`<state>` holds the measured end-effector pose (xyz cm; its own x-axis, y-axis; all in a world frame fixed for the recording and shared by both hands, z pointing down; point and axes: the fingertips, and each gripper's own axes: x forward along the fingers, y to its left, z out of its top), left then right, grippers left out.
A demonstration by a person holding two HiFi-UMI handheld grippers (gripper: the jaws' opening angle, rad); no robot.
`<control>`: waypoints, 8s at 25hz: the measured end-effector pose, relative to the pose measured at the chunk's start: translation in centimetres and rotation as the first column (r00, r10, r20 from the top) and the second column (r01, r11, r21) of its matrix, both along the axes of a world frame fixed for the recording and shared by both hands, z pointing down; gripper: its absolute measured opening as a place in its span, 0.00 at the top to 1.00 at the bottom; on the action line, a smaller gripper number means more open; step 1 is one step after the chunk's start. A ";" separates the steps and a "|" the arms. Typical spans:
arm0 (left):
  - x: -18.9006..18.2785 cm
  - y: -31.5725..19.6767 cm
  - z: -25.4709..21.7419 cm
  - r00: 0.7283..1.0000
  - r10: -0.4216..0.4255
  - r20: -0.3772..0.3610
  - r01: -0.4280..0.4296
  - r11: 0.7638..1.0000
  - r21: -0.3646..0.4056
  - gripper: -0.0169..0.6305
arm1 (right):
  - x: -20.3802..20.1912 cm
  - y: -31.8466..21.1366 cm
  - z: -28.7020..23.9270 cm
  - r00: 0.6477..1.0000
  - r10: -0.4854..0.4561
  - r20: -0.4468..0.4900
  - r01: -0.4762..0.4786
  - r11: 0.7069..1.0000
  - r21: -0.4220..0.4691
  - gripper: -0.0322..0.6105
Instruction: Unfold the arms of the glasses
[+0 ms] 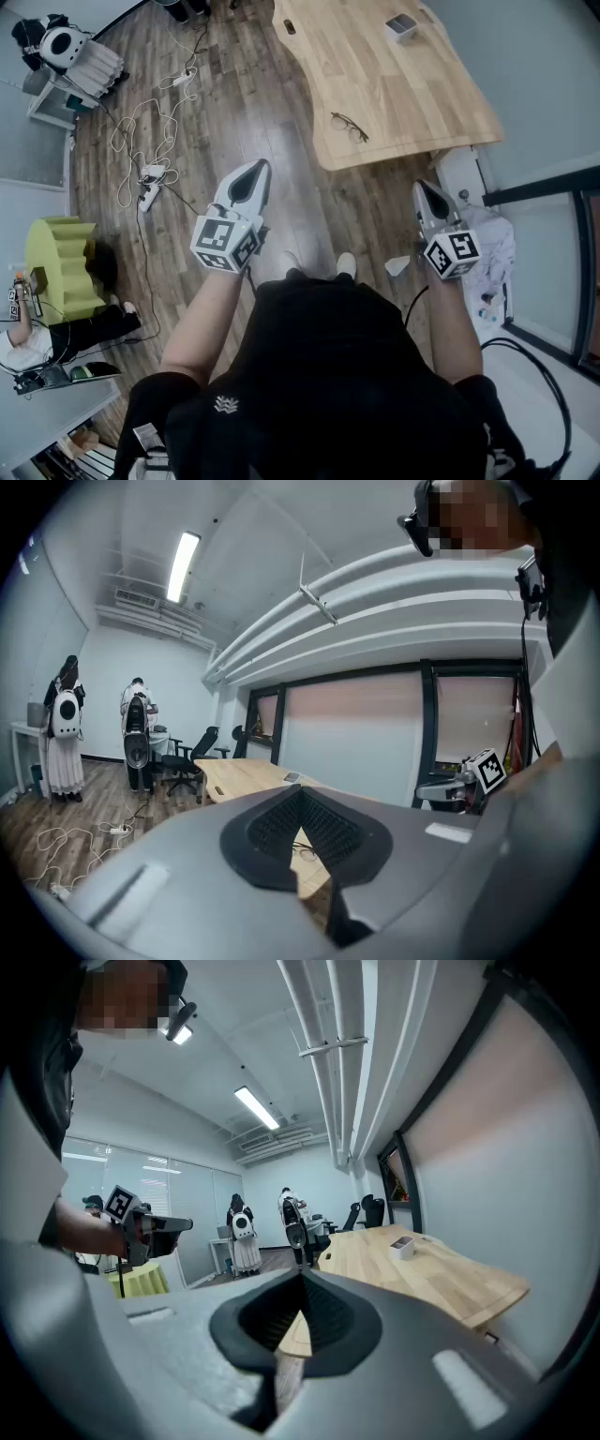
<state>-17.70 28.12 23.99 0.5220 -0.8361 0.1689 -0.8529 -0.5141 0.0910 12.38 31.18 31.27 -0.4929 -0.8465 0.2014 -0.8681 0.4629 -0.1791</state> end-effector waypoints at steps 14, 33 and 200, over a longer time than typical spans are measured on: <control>6.2 -0.4 1.0 0.997 -0.040 0.058 0.040 0.999 0.009 0.97 | 6.0 -1.3 2.1 0.994 0.005 0.108 -0.005 1.000 -0.002 0.95; 6.7 -16.3 7.1 1.000 0.018 0.022 -0.017 0.999 -0.034 0.97 | 2.5 -14.6 4.5 0.998 -0.059 -0.011 0.058 0.996 -0.072 0.95; 20.2 -28.1 18.4 0.897 0.437 0.068 -0.417 0.887 -0.198 0.84 | -1.3 -28.1 23.7 0.825 -0.465 -0.322 0.326 0.856 -0.401 0.83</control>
<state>2.54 0.01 42.35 0.7923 -0.4881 0.3661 -0.5638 -0.8151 0.1333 11.08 3.12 55.00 -0.5893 -0.4503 0.6708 -0.6477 0.7596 -0.0592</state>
